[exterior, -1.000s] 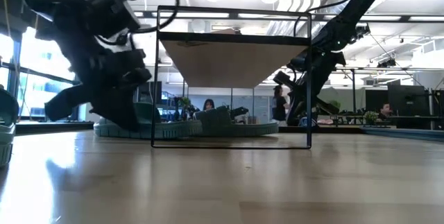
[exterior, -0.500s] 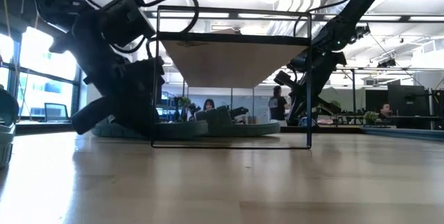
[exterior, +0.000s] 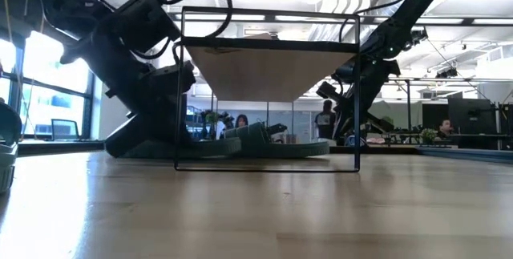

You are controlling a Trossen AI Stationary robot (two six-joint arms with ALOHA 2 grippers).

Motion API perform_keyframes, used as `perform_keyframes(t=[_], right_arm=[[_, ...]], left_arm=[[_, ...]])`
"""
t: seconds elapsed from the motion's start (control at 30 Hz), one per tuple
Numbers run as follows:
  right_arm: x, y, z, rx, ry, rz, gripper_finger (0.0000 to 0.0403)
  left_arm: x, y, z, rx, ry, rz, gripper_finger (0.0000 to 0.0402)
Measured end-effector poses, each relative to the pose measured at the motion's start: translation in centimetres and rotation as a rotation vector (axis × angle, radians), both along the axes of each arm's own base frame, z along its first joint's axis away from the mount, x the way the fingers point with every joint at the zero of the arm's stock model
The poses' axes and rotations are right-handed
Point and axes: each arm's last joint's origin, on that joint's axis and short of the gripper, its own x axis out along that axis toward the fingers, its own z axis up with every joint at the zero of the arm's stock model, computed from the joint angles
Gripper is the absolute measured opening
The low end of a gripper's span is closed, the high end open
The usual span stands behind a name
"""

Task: Pick and place slides into the shelf
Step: Put the green slide under the shelf

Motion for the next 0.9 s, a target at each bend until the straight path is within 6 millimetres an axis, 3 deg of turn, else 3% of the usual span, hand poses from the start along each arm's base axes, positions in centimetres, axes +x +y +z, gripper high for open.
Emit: perform_keyframes(t=[0.37, 0.53, 0.77, 0.9], right_arm=[[-0.4, -0.4, 0.0, -0.012, 0.007, -0.022, 0.0000], [-0.9, -0.1, 0.8, -0.041, 0.024, 0.009, 0.0000], [-2.1, 2.6, 3.1, -0.132, 0.068, 0.089, 0.0000], [-3.8, 5.4, 2.4, -0.144, -0.028, 0.056, 0.0000]], left_arm=[[-0.2, 2.1, -0.7, -0.011, 0.022, 0.059, 0.0000], [-0.2, 2.0, -0.8, -0.028, 0.023, 0.044, 0.0000], [-0.2, 1.9, -0.8, -0.049, 0.024, 0.020, 0.0000], [-0.2, 1.9, -0.8, -0.041, 0.031, 0.009, 0.0000]])
